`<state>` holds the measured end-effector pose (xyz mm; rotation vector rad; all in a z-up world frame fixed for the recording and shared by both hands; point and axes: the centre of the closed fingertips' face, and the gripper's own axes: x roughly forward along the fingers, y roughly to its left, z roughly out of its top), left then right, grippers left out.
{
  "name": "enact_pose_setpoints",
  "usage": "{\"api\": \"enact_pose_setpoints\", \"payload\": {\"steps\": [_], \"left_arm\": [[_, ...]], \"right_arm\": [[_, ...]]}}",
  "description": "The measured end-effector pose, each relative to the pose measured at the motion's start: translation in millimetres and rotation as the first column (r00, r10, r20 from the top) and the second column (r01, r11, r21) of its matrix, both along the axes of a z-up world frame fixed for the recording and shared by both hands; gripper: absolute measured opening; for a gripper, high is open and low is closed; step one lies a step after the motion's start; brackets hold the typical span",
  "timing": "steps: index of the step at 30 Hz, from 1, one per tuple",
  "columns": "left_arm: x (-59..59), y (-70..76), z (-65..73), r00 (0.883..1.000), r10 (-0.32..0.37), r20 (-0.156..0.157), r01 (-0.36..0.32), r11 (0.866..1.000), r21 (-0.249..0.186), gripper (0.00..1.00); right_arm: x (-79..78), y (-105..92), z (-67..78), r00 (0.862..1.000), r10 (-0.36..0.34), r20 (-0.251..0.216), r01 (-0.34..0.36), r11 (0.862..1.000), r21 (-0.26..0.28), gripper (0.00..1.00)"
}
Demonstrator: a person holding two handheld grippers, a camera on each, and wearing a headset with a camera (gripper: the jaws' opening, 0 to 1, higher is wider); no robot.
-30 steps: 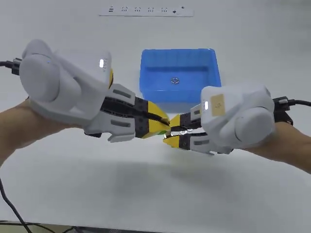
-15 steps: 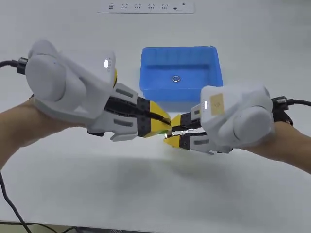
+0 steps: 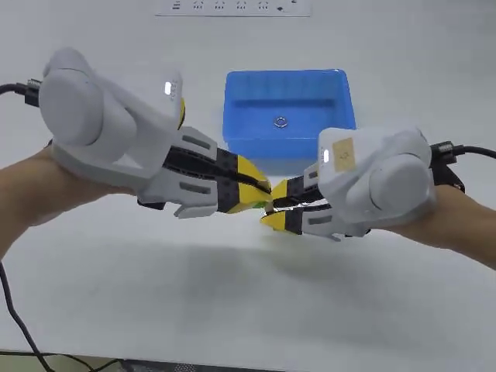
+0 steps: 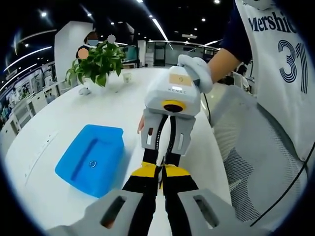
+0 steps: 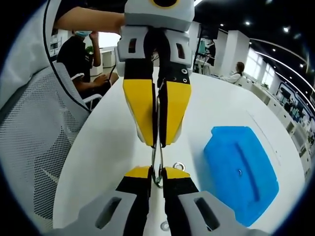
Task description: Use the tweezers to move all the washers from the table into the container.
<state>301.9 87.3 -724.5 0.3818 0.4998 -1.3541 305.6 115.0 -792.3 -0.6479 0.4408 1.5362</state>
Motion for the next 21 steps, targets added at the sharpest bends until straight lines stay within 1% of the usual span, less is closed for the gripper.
{"api": "enact_pose_setpoints", "payload": {"steps": [3, 5, 7, 9, 15, 21], "left_arm": [[-0.6, -0.3, -0.1, 1.000, -0.001, -0.010, 0.001, 1.000, 0.002, 0.07], [-0.3, -0.9, 0.1, 1.000, -0.004, -0.010, 0.004, 1.000, 0.007, 0.07], [-0.8, -1.6, 0.6, 1.000, -0.011, -0.011, 0.011, 1.000, 0.011, 0.07], [-1.7, -2.1, 3.4, 1.000, -0.018, -0.012, 0.018, 1.000, 0.014, 0.07], [-3.7, -1.3, 16.8, 1.000, -0.026, -0.003, 0.026, 1.000, 0.015, 0.07], [-2.4, -2.7, 32.5, 0.999, -0.041, 0.026, 0.040, 0.999, 0.024, 0.07]], "right_arm": [[-0.3, -0.1, 0.1, 1.000, -0.003, -0.004, 0.003, 1.000, 0.000, 0.10], [-0.8, -0.8, 0.3, 1.000, -0.004, -0.011, 0.004, 1.000, -0.002, 0.10], [-1.2, -1.6, 1.0, 1.000, 0.002, -0.002, -0.002, 1.000, -0.009, 0.10], [-2.5, -1.8, 3.5, 1.000, 0.001, -0.003, -0.001, 1.000, -0.008, 0.10], [-3.2, -1.8, 16.8, 1.000, -0.001, 0.002, 0.001, 1.000, 0.005, 0.10], [0.0, -2.4, 32.8, 1.000, -0.009, 0.028, 0.008, 1.000, 0.026, 0.10]]}}
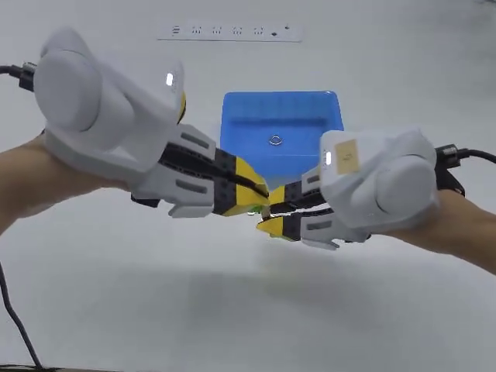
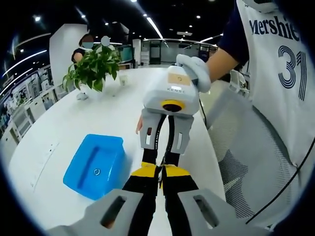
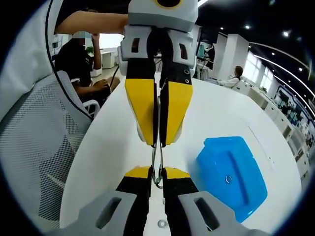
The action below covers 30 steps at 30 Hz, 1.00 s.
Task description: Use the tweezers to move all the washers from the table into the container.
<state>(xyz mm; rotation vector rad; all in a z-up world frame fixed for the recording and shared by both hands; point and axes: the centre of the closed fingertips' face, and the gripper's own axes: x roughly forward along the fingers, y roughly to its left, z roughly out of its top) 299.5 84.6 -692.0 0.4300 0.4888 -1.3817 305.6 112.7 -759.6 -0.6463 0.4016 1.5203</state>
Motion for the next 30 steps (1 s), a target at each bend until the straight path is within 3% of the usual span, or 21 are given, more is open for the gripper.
{"api": "enact_pose_setpoints", "payload": {"steps": [8, 13, 22, 27, 28, 30], "left_arm": [[9.2, -1.8, 23.4, 1.000, 0.008, 0.029, -0.007, 1.000, -0.018, 0.07], [17.0, -4.1, 36.4, 0.999, -0.005, 0.054, 0.005, 1.000, -0.006, 0.07], [33.0, -13.5, 50.2, 0.997, -0.024, 0.074, 0.024, 1.000, 0.000, 0.07], [49.8, -15.4, 53.9, 0.996, -0.025, 0.089, 0.025, 1.000, -0.001, 0.07], [62.4, -11.0, 52.9, 0.996, -0.025, 0.089, 0.025, 1.000, -0.005, 0.07], [73.9, -8.9, 50.9, 0.996, -0.025, 0.085, 0.026, 1.000, -0.010, 0.07]], "right_arm": [[12.9, -2.1, 24.2, 0.998, -0.011, 0.064, 0.011, 1.000, 0.012, 0.10], [23.1, -1.7, 37.0, 0.996, -0.015, 0.088, 0.013, 1.000, 0.025, 0.10], [43.6, -4.7, 50.6, 0.993, -0.026, 0.119, 0.022, 0.999, 0.036, 0.10], [66.6, -6.2, 54.6, 0.988, -0.048, 0.144, 0.043, 0.998, 0.044, 0.10], [70.4, -6.5, 54.8, 0.987, -0.052, 0.149, 0.046, 0.998, 0.045, 0.10], [79.7, -7.0, 53.8, 0.986, -0.060, 0.157, 0.054, 0.998, 0.042, 0.10]]}}
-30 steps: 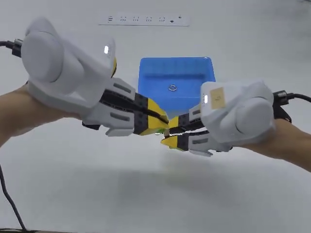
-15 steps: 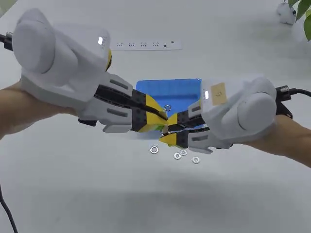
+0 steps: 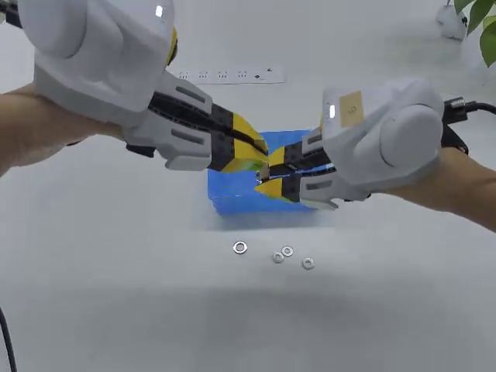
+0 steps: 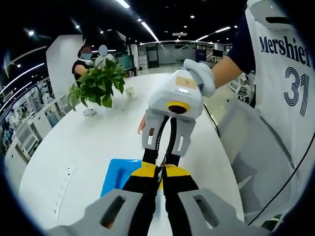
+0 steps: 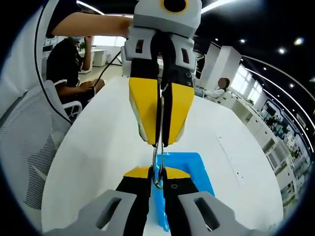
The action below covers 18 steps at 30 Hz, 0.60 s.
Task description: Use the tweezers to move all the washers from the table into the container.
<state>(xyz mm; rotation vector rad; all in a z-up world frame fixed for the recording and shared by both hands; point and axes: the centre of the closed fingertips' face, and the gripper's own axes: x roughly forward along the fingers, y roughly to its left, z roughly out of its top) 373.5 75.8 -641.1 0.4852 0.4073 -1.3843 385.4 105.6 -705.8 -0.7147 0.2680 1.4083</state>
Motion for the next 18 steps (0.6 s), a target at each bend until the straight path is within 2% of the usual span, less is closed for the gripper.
{"api": "enact_pose_setpoints", "payload": {"steps": [2, 6, 10, 11, 14, 18], "left_arm": [[9.8, -1.0, -3.1, 1.000, -0.003, 0.003, 0.003, 1.000, -0.001, 0.07], [22.9, -2.5, -10.0, 1.000, -0.003, 0.007, 0.003, 1.000, 0.007, 0.07], [35.9, -3.8, -22.5, 1.000, 0.006, -0.011, -0.005, 1.000, 0.007, 0.07], [39.6, -3.7, -27.0, 1.000, 0.009, -0.017, -0.008, 1.000, 0.010, 0.07], [45.8, -4.3, -38.1, 1.000, 0.012, -0.029, -0.011, 1.000, 0.023, 0.07], [53.5, -3.2, -51.2, 0.999, 0.021, -0.049, -0.020, 0.999, 0.028, 0.07]], "right_arm": [[10.0, -0.8, -2.0, 1.000, -0.007, 0.013, 0.007, 1.000, -0.009, 0.10], [25.1, -1.5, -8.2, 1.000, -0.026, 0.005, 0.026, 1.000, -0.009, 0.10], [38.1, -1.6, -20.2, 0.999, -0.034, -0.007, 0.034, 0.999, -0.017, 0.10], [45.7, -1.3, -28.5, 0.999, -0.035, -0.016, 0.035, 0.999, -0.020, 0.10], [51.9, -0.7, -40.2, 0.998, -0.041, -0.043, 0.040, 0.999, -0.024, 0.10], [54.9, 0.5, -51.5, 0.997, -0.044, -0.057, 0.042, 0.998, -0.035, 0.10]]}}
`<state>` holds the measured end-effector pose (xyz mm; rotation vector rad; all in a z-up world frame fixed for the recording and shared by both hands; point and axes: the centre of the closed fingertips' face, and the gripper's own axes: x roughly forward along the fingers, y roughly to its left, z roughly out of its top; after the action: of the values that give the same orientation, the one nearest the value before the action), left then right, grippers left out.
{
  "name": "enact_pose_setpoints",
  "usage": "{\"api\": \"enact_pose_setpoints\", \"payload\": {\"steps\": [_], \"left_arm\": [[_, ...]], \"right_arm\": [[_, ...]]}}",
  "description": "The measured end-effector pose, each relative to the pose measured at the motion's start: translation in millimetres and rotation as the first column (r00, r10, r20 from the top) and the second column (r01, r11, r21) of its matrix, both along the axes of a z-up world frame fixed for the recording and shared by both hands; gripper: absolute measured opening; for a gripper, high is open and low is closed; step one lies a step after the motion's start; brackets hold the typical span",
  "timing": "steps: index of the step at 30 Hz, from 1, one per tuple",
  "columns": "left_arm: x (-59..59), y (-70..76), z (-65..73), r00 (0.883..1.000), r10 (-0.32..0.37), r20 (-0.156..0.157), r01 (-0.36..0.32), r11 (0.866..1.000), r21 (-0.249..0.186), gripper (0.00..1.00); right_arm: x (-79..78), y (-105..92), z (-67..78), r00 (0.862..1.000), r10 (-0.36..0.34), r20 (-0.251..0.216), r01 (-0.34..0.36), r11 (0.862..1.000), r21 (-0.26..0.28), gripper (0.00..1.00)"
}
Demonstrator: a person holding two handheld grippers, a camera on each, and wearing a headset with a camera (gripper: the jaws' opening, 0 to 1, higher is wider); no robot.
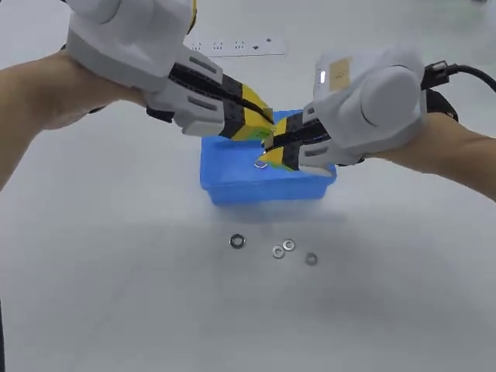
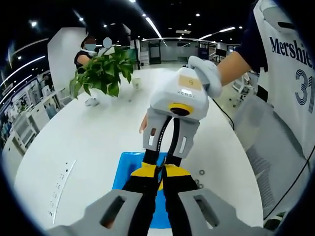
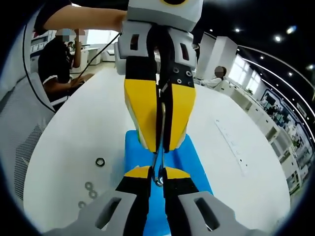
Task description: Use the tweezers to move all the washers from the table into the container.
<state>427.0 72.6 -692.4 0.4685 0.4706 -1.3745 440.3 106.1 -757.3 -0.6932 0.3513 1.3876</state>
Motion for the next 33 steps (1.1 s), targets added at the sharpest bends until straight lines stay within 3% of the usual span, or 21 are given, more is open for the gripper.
{"api": "enact_pose_setpoints", "payload": {"steps": [10, 18, 26, 33], "left_arm": [[8.1, 0.9, -22.2, 0.999, 0.008, -0.043, -0.007, 1.000, 0.023, 0.07], [8.6, 0.2, -26.3, 0.998, 0.012, -0.058, -0.010, 1.000, 0.025, 0.07], [4.3, 0.9, -24.2, 0.999, -0.005, -0.040, 0.007, 0.999, 0.036, 0.07], [-0.6, -1.8, -13.5, 0.999, -0.039, 0.013, 0.038, 0.998, 0.045, 0.07]], "right_arm": [[1.6, 1.6, -24.1, 0.997, 0.000, -0.077, -0.001, 1.000, -0.012, 0.10], [-0.9, 1.1, -27.0, 0.995, -0.003, -0.095, 0.002, 1.000, -0.016, 0.10], [-3.5, 1.9, -24.1, 0.998, 0.023, -0.061, -0.024, 0.999, -0.023, 0.11], [-6.3, -1.2, -12.9, 0.999, 0.027, -0.041, -0.027, 0.999, -0.019, 0.12]]}}
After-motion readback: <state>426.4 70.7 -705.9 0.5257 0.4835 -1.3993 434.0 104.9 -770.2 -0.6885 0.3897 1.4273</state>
